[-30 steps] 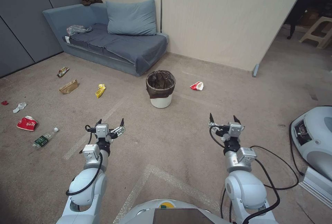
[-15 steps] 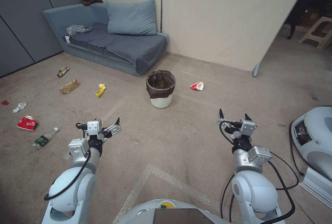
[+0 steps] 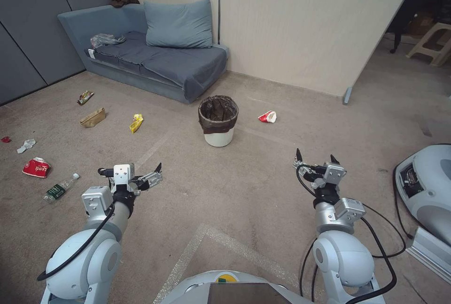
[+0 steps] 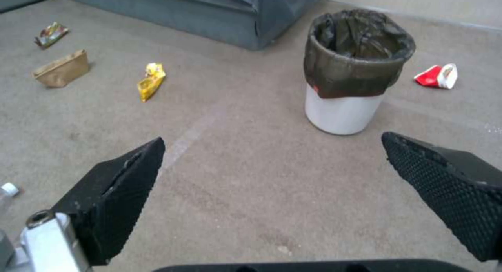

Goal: Pick up the trash bin, then pick up the garbage from the floor and place it into the trash bin.

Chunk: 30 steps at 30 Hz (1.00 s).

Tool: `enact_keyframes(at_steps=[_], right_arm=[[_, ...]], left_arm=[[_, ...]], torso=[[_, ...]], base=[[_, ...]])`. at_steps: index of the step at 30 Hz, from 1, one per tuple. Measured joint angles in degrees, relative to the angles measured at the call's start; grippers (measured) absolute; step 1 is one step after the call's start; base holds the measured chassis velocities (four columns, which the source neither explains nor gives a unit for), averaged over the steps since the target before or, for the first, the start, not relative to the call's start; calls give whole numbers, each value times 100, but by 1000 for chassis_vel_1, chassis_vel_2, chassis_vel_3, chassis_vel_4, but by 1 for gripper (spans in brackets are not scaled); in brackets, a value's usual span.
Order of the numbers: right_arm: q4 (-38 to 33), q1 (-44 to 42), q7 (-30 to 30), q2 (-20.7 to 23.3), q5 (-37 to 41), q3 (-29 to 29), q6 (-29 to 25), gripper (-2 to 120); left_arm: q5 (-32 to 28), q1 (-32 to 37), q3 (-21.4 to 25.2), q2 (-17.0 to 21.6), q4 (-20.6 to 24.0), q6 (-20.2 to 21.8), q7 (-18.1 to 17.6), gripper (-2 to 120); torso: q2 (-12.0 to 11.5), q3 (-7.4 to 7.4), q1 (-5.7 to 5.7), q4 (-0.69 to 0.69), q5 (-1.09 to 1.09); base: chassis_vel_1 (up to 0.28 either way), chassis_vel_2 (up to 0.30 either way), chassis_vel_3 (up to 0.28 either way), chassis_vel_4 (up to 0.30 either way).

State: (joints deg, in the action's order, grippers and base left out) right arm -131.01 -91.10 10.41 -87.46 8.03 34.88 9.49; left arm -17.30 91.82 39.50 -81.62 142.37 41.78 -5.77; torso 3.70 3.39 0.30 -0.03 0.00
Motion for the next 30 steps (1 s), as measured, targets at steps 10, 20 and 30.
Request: enact_keyframes(at_steps=[10, 20, 30], right_arm=[[66, 25, 0, 5, 4, -70, 8, 100], [97, 45, -3, 6, 7, -79, 7, 100], [119, 57, -11, 0, 12, -79, -1, 100]], left_arm=[[123, 12, -58, 10, -61, -32, 69, 100], [214, 36, -77, 5, -111, -90, 93, 100], [248, 82, -78, -8, -117, -129, 116, 100]], torso=[[0, 0, 0, 0, 0], [0, 1, 0, 0, 0], [0, 0, 0, -1, 0]], base=[[-35, 36, 35, -36], [-85, 86, 86, -92], [-105, 98, 114, -107]])
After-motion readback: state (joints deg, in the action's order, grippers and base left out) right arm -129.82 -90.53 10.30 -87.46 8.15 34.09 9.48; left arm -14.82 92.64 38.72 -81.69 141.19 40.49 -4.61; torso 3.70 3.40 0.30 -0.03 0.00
